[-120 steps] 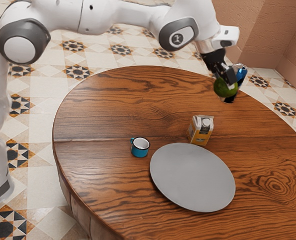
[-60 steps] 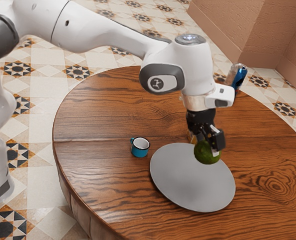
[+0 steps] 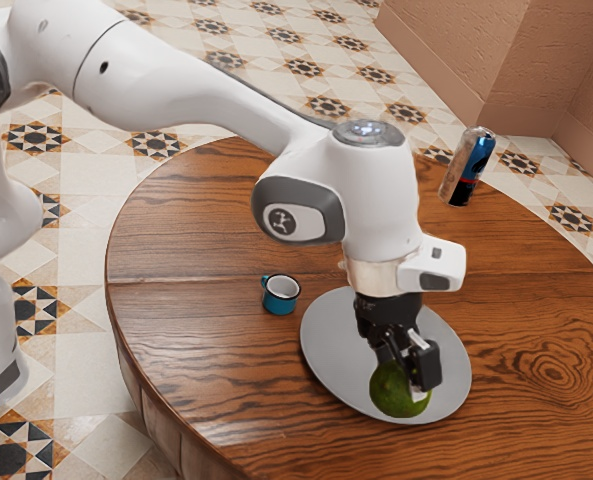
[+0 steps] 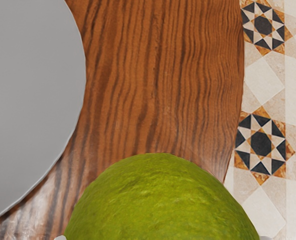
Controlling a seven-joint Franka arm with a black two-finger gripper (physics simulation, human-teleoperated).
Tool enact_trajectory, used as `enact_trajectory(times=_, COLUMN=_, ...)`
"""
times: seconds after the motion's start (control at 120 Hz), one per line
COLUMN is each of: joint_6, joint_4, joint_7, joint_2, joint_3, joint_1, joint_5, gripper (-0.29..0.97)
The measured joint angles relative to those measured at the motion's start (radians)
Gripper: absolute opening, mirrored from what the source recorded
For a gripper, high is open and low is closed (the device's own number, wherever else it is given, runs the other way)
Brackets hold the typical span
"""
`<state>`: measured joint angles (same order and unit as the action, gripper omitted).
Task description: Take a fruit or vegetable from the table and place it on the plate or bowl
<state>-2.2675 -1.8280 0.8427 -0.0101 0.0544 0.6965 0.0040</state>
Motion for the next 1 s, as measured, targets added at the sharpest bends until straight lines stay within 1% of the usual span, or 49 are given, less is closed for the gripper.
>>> enact_trajectory(times=0.1, joint_6=0.0, joint_4=0.001, joint_7=0.024, joint_2=-0.001, joint_3=0.002, joint_1=0.014, joint_5=0.0, gripper=0.29)
enact_trajectory(times=0.208, joint_6=0.0, joint_4=0.004, joint_7=0.045, joint_2=-0.012, joint_3=0.01, joint_1=0.01, joint_5=0.0, gripper=0.29)
enact_trajectory(times=0.283, joint_6=0.0, joint_4=0.01, joint_7=0.053, joint_2=-0.026, joint_3=0.03, joint_1=-0.025, joint_5=-0.001, gripper=0.29)
enact_trajectory(times=0.308, joint_6=0.0, joint_4=0.012, joint_7=0.056, joint_2=-0.031, joint_3=0.034, joint_1=-0.056, joint_5=-0.002, gripper=0.29)
enact_trajectory(times=0.325, joint_6=0.0, joint_4=0.013, joint_7=0.057, joint_2=-0.036, joint_3=0.035, joint_1=-0.083, joint_5=-0.002, gripper=0.25)
enact_trajectory(times=0.333, joint_6=0.0, joint_4=0.013, joint_7=0.058, joint_2=-0.038, joint_3=0.036, joint_1=-0.099, joint_5=-0.002, gripper=0.26)
enact_trajectory(times=0.383, joint_6=0.001, joint_4=0.015, joint_7=0.064, joint_2=-0.047, joint_3=0.039, joint_1=-0.214, joint_5=-0.003, gripper=0.23)
enact_trajectory(times=0.425, joint_6=0.0, joint_4=0.016, joint_7=0.068, joint_2=-0.054, joint_3=0.042, joint_1=-0.316, joint_5=-0.019, gripper=0.35)
enact_trajectory(times=0.475, joint_6=-0.001, joint_4=0.016, joint_7=0.072, joint_2=-0.06, joint_3=0.043, joint_1=-0.425, joint_5=-0.041, gripper=0.45)
enact_trajectory(times=0.508, joint_6=-0.001, joint_4=0.016, joint_7=0.073, joint_2=-0.064, joint_3=0.044, joint_1=-0.477, joint_5=-0.053, gripper=0.49)
enact_trajectory(times=0.542, joint_6=-0.002, joint_4=0.017, joint_7=0.075, joint_2=-0.07, joint_3=0.044, joint_1=-0.507, joint_5=-0.064, gripper=0.53)
enact_trajectory(times=0.592, joint_6=-0.003, joint_4=0.017, joint_7=0.076, joint_2=-0.077, joint_3=0.045, joint_1=-0.506, joint_5=-0.082, gripper=0.57)
enact_trajectory(times=0.692, joint_6=-0.005, joint_4=0.019, joint_7=0.079, joint_2=-0.082, joint_3=0.045, joint_1=-0.437, joint_5=-0.1, gripper=0.62)
enact_trajectory(times=0.75, joint_6=-0.005, joint_4=0.029, joint_7=0.079, joint_2=-0.082, joint_3=0.046, joint_1=-0.414, joint_5=-0.104, gripper=0.64)
enact_trajectory(times=0.817, joint_6=-0.005, joint_4=0.033, joint_7=0.08, joint_2=-0.081, joint_3=0.049, joint_1=-0.412, joint_5=-0.108, gripper=0.66)
enact_trajectory(times=0.867, joint_6=-0.007, joint_4=0.039, joint_7=0.087, joint_2=-0.083, joint_3=0.089, joint_1=-0.397, joint_5=-0.122, gripper=0.66)
enact_trajectory(times=0.917, joint_6=-0.007, joint_4=0.045, joint_7=0.115, joint_2=-0.08, joint_3=0.111, joint_1=-0.414, joint_5=-0.138, gripper=0.67)
enact_trajectory(times=1.0, joint_6=0.004, joint_4=0.047, joint_7=0.167, joint_2=-0.075, joint_3=0.12, joint_1=-0.434, joint_5=-0.153, gripper=0.67)
